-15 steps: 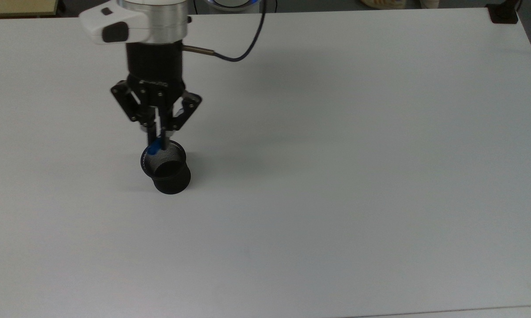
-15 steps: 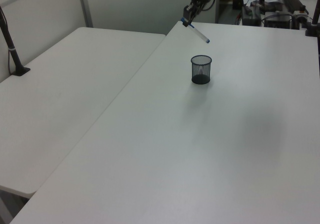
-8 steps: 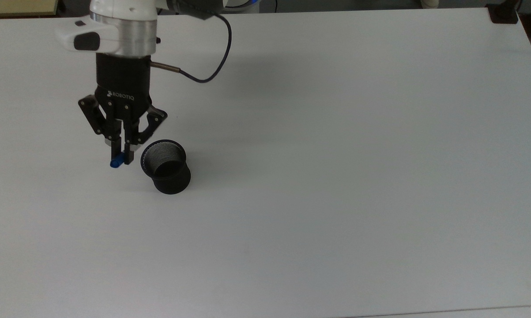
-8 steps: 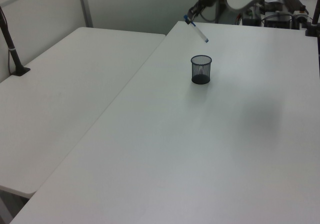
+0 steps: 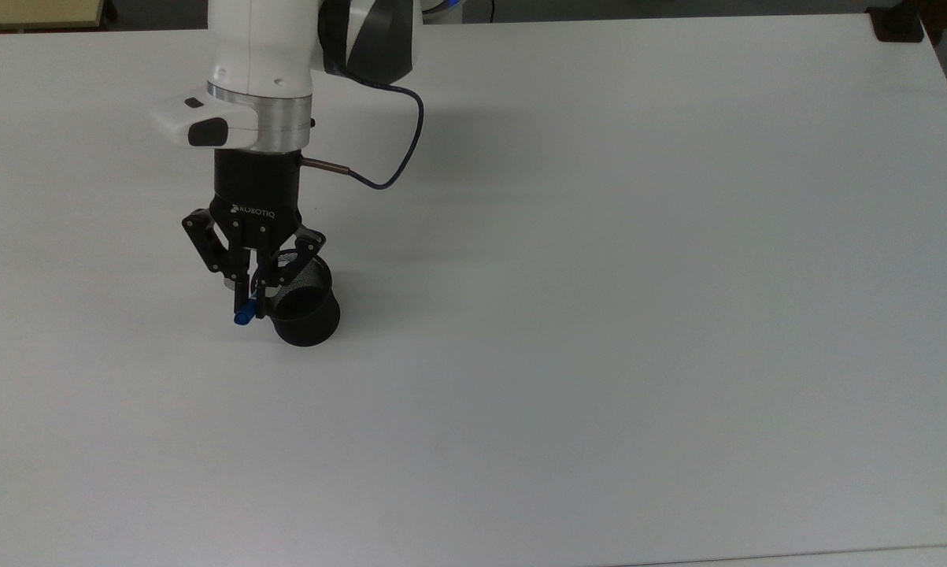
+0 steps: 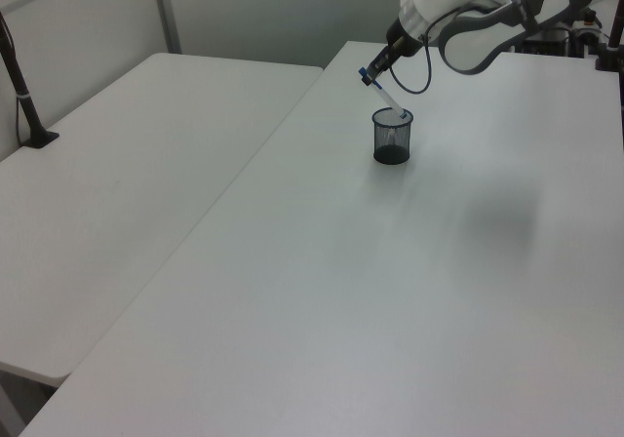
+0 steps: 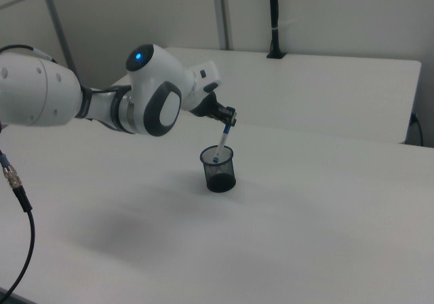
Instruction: Insert the marker
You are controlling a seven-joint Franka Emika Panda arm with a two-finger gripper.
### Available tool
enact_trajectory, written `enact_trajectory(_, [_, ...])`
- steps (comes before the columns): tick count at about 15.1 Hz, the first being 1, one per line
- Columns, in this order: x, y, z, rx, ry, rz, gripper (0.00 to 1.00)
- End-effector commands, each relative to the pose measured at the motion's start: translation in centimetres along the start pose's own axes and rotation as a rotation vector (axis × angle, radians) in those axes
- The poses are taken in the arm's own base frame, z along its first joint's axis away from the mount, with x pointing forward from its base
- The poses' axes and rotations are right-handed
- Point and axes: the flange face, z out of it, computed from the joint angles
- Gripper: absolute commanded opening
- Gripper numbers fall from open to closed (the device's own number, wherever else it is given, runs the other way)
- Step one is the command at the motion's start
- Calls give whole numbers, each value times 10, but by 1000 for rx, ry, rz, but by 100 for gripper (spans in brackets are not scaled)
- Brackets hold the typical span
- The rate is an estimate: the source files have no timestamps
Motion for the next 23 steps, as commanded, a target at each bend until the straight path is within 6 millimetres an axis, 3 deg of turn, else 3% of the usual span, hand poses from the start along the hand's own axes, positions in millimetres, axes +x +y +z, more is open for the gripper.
enact_trajectory(1, [-16, 0, 13, -2, 36, -29, 2])
enact_trajectory(2, [-16, 0, 13, -2, 36, -27, 9])
enact_trajectory(4, [-15, 1, 12, -2, 37, -11, 33])
enact_trajectory(5, [-13, 0, 10, 0, 39, 21, 59])
enact_trajectory(7, [-9, 0, 5, 2, 46, 69, 79])
enact_trajectory(9, [-5, -2, -4, 3, 19, 115, 92])
enact_trajectory(11, [3, -1, -17, -1, -23, 137, 100])
enact_trajectory(13, [20, 0, -39, -13, -151, 172, 100])
enact_trajectory(16, [39, -21, -69, -5, -371, 195, 100])
enact_trajectory(19, [33, -50, -97, 11, -542, 138, 100])
enact_trajectory(23, [24, -58, -143, 39, -670, 26, 100])
